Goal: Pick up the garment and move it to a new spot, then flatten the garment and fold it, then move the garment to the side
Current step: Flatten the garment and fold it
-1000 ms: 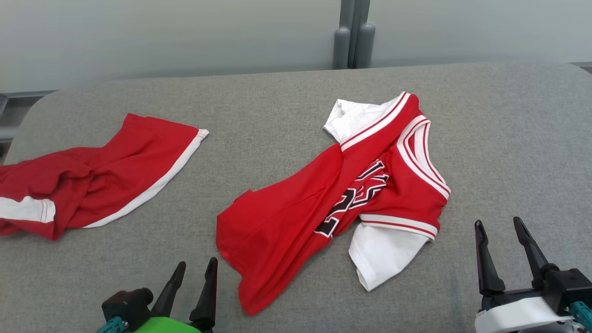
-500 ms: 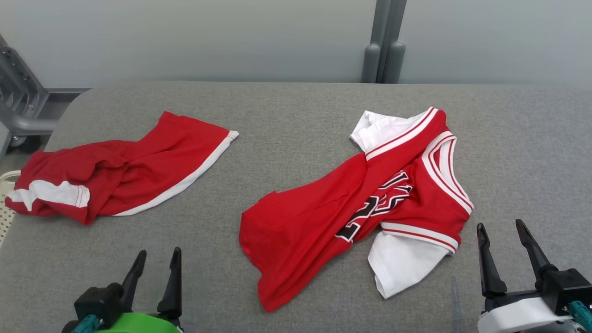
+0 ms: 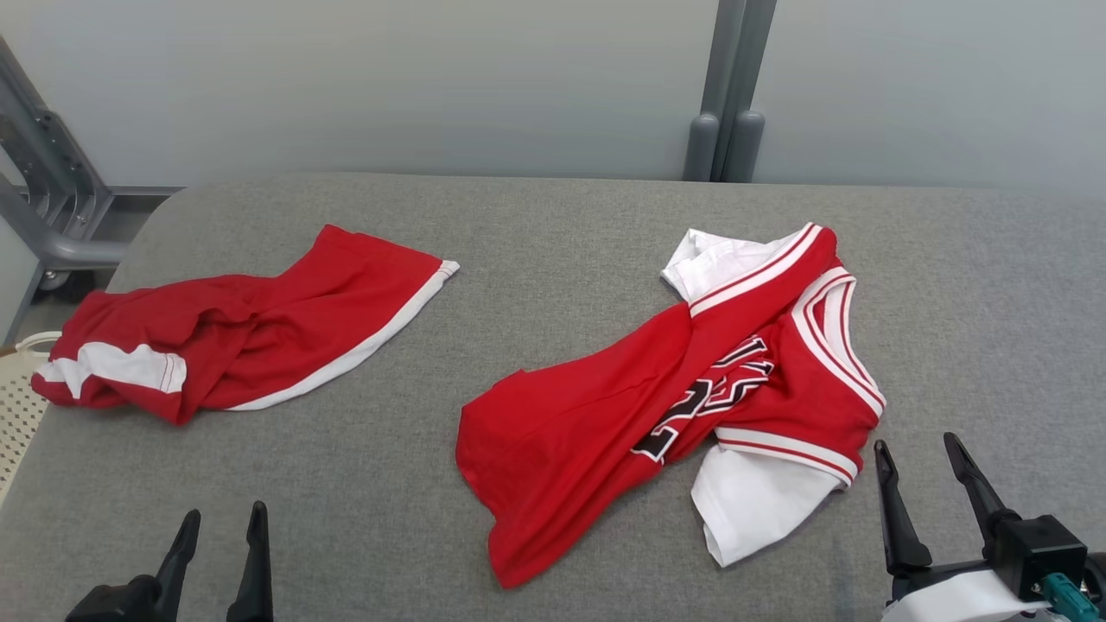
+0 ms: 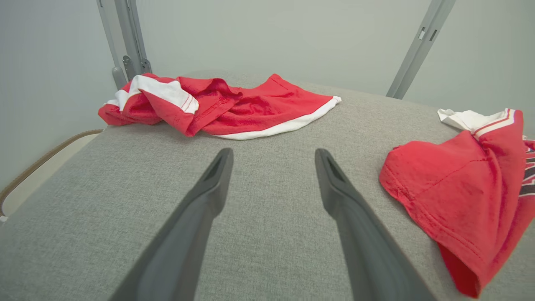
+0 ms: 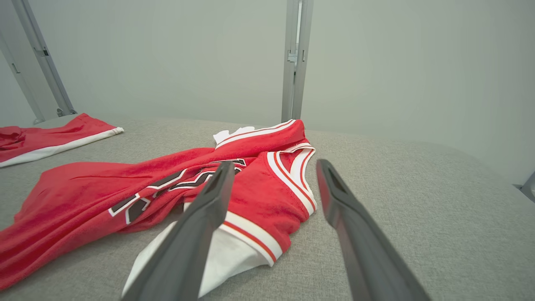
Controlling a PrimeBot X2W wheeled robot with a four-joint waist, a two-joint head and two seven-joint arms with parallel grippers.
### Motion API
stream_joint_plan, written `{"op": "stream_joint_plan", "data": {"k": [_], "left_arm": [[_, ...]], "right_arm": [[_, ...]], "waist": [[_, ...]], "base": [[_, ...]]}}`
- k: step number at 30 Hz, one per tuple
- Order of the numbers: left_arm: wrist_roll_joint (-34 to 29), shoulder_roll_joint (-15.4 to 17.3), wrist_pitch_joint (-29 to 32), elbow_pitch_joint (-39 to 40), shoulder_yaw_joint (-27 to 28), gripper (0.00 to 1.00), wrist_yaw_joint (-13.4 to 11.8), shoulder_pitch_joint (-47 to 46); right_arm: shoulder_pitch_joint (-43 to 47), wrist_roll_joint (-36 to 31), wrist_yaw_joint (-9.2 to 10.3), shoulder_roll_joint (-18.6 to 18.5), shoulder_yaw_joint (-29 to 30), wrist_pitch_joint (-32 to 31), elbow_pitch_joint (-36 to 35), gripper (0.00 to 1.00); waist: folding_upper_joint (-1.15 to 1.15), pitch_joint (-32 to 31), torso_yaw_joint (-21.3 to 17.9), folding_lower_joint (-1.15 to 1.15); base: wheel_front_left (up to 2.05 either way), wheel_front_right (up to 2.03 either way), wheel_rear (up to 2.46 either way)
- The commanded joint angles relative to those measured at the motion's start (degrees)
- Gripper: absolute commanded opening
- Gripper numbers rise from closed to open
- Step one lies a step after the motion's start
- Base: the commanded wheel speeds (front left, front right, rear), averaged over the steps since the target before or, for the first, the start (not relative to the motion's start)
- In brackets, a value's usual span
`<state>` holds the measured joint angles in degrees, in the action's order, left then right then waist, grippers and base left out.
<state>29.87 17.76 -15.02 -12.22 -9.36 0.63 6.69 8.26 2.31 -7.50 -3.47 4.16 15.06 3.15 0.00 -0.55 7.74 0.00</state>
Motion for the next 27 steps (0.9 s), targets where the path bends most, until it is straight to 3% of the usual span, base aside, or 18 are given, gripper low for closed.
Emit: {"op": "stream_joint_plan", "data": {"k": [1, 8, 27], "left_arm": [[-0.7, -0.1, -0.2, 0.0, 0.7, 1.0, 0.6, 0.9], [-3.0, -2.0, -0.2, 0.2, 2.5, 1.0, 3.3, 2.0], [-7.2, -5.2, -0.2, -0.1, 5.4, 1.0, 6.1, 3.1]], "right_arm": [[0.9, 0.0, 0.01, -0.1, 0.1, 0.2, 0.2, 1.0], [1.2, 0.3, 0.02, -0.6, 1.0, 0.2, 0.9, 1.0], [1.9, 0.6, 0.02, -0.3, 3.6, 0.2, 2.9, 1.0]], "waist": [[0.0, -0.1, -0.2, 0.0], [0.0, -0.2, -0.9, 0.0], [0.0, -0.6, -2.9, 0.0]], "base": [[0.0, 0.0, 0.0], [0.0, 0.0, 0.0], [0.0, 0.0, 0.0]]}}
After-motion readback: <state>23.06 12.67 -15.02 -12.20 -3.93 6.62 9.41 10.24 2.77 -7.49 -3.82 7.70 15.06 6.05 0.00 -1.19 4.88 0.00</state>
